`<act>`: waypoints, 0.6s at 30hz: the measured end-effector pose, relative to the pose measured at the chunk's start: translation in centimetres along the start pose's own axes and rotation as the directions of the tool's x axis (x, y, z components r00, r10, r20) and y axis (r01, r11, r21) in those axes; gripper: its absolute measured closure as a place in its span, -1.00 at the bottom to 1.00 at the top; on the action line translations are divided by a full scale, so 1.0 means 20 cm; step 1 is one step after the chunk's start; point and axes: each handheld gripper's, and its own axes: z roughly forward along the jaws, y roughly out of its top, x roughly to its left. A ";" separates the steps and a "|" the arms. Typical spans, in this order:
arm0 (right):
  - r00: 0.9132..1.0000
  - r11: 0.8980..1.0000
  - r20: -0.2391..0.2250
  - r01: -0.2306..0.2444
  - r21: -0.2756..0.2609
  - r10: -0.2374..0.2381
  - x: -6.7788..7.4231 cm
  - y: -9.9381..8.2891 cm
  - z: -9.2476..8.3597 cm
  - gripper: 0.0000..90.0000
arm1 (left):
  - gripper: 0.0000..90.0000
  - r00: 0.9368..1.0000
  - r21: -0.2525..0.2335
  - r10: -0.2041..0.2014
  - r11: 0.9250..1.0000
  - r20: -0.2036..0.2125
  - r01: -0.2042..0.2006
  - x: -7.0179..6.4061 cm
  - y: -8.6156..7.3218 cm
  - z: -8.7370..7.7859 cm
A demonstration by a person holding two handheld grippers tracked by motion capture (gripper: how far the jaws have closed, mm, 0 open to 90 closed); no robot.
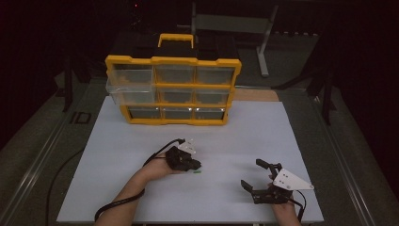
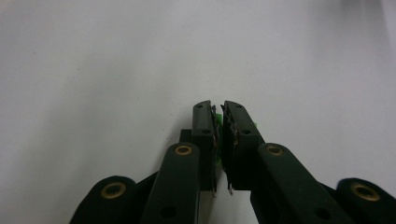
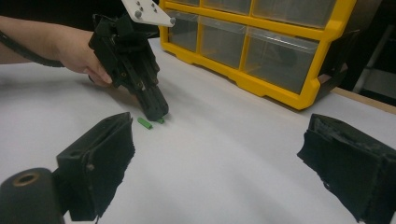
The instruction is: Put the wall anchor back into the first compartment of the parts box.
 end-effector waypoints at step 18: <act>1.000 1.000 0.013 0.002 -0.009 -0.001 0.00 0.00 0.00 -0.81 | 0.86 0.998 0.011 0.043 0.999 0.046 -0.044 -0.04 0.08 -0.20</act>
